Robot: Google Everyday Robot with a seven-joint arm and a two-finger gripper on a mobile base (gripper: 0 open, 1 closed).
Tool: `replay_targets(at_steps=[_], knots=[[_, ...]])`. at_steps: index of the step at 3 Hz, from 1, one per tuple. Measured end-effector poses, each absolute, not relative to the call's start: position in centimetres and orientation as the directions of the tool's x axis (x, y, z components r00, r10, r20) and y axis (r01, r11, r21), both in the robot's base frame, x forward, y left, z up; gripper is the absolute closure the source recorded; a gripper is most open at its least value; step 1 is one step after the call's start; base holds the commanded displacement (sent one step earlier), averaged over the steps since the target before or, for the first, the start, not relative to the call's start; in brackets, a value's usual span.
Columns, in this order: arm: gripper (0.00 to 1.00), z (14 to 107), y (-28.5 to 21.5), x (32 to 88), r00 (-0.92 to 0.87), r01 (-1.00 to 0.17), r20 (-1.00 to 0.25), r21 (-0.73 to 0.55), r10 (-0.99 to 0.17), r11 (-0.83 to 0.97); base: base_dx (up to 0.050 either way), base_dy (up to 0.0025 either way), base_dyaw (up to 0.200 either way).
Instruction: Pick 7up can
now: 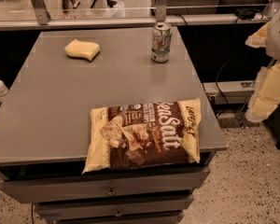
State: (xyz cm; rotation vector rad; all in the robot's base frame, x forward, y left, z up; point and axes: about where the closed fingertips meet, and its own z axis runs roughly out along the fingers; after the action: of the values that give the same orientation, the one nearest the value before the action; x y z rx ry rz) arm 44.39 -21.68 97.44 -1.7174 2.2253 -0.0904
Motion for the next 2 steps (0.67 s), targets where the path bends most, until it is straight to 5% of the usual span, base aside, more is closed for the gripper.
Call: replay_targets(at_steps=[2], knots=[[0.00, 94.4, -23.1, 54.2, -0.253, -0.893, -0.387, -0.260, -0.887, 0.368, 0.000, 0.00000, 0.000]])
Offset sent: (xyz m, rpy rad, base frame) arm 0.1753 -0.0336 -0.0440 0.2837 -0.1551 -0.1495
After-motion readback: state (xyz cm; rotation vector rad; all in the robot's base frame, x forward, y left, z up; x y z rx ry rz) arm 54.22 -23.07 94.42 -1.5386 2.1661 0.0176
